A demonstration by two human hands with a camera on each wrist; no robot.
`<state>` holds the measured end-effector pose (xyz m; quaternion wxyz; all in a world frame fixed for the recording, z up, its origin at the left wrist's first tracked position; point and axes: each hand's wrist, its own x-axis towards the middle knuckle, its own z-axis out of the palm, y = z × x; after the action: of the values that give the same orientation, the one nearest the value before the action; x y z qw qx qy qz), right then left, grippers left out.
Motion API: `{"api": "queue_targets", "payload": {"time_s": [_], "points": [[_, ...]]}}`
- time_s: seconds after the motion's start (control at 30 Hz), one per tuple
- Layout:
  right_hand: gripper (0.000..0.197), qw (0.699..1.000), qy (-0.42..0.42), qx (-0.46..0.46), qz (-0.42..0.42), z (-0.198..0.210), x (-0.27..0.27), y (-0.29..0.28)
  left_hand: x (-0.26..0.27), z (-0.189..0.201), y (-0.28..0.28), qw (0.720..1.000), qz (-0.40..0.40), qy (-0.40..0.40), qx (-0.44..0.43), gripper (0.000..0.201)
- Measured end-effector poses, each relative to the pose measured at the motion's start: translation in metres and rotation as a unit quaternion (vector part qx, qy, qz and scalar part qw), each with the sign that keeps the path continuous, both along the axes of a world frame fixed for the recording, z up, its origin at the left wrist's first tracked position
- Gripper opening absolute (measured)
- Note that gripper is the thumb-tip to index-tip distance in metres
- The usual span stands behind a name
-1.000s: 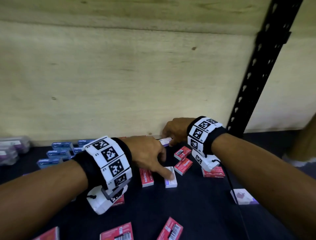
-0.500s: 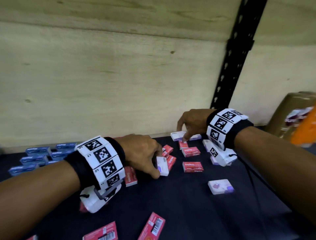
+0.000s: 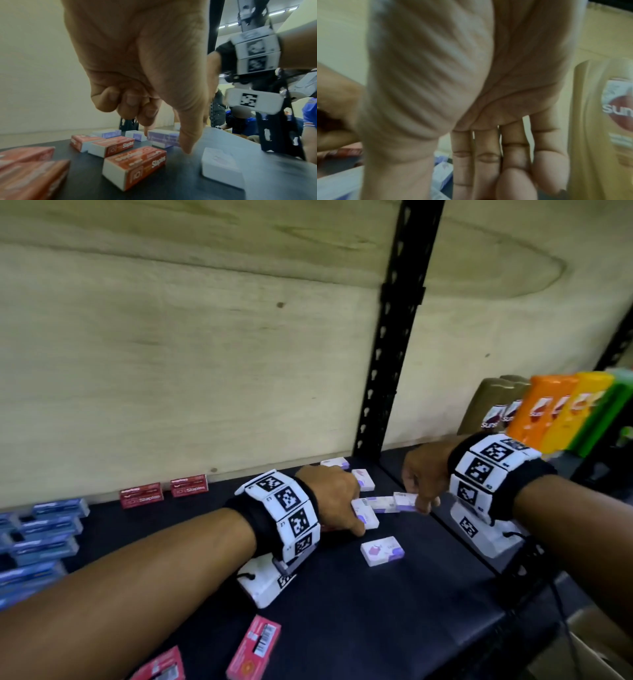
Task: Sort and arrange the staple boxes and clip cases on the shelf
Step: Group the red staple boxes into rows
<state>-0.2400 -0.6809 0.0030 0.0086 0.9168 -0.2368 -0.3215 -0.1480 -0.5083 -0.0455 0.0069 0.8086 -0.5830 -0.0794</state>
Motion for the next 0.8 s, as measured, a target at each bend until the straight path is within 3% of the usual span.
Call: {"api": "queue_targets", "payload": {"time_s": [0.1,0.23,0.47,0.6,0.8], "points": [[0.011,0.999,0.029,0.018,0.003,-0.009,-0.010,0.007,-0.001,-0.005,-0.011,1.000,0.000,-0.008,0.010,0.051],[0.027,0.998,0.047,-0.036,-0.007,-0.023,-0.018,0.017,-0.005,-0.011,-0.018,1.000,-0.021,-0.001,0.022,0.051],[0.036,0.999,0.023,-0.024,0.008,-0.022,-0.023,0.015,-0.005,-0.006,-0.018,0.997,-0.044,0.039,0.048,0.050],[0.034,0.999,-0.013,-0.031,0.032,-0.015,-0.015,0.014,0.017,0.009,-0.002,0.998,-0.027,0.032,0.054,0.064],[0.024,0.984,-0.133,-0.078,0.089,-0.008,0.018,0.027,0.068,0.023,0.041,0.996,0.068,0.012,0.057,0.050]]}}
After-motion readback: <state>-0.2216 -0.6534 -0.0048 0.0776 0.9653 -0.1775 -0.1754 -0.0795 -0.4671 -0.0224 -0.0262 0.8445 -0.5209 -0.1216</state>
